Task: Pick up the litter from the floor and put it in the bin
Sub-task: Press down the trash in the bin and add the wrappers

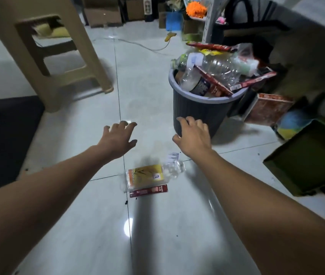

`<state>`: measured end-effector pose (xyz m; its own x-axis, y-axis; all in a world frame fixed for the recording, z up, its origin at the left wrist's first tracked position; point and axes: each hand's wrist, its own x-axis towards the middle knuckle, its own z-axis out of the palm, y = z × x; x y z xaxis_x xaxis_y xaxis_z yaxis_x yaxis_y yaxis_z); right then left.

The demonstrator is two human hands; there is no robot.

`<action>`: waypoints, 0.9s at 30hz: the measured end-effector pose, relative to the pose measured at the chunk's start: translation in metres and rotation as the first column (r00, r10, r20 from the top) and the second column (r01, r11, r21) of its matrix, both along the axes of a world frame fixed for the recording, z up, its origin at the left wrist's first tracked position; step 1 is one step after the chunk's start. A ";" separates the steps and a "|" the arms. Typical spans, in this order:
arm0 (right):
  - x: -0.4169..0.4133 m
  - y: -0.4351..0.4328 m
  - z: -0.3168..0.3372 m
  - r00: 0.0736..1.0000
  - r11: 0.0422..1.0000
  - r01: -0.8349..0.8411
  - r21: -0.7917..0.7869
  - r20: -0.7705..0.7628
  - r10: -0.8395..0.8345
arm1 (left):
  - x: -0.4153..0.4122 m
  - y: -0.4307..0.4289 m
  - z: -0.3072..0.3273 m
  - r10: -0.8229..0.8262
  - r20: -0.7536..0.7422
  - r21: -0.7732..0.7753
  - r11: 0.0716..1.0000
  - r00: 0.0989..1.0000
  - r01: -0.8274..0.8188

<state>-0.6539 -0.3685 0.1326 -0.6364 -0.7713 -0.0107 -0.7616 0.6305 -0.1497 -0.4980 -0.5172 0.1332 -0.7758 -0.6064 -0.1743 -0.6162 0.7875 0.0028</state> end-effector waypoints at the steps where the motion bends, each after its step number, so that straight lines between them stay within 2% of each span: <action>1: 0.003 -0.002 -0.012 1.000 1.000 0.004 0.012 0.001 -0.005 | 0.002 0.000 -0.015 -0.002 0.012 0.018 1.000 1.000 0.002; 7: 0.018 -0.002 -0.076 0.997 0.996 0.061 0.059 0.041 -0.063 | 0.006 0.013 -0.106 -0.065 0.110 0.122 0.991 0.992 0.051; 13: 0.025 0.016 -0.118 0.985 0.984 0.163 0.070 0.049 -0.166 | 0.003 0.035 -0.170 -0.126 0.202 0.145 0.985 0.971 0.098; 17: 0.033 0.019 -0.132 0.976 0.977 0.207 0.048 0.057 -0.209 | 0.003 0.032 -0.184 -0.162 0.244 0.033 0.987 0.956 0.159; 20: 0.043 0.021 -0.137 0.970 0.972 0.235 0.023 0.055 -0.236 | 0.006 0.029 -0.186 -0.165 0.263 0.028 0.986 0.950 0.164; 24: 0.059 0.031 -0.137 0.969 0.971 0.240 0.013 0.048 -0.241 | 0.013 0.027 -0.179 -0.183 0.194 0.057 0.983 0.964 0.175; 27: 0.066 0.038 -0.133 0.974 0.974 0.225 -0.014 0.019 -0.225 | 0.016 0.018 -0.160 -0.127 0.105 0.056 0.991 0.986 0.122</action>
<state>-0.5883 -0.3306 -0.0004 -0.7934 -0.6086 -0.0122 -0.5978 0.7828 -0.1730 -0.4819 -0.4987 -0.0272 -0.8196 -0.4949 -0.2887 -0.5121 0.8587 -0.0182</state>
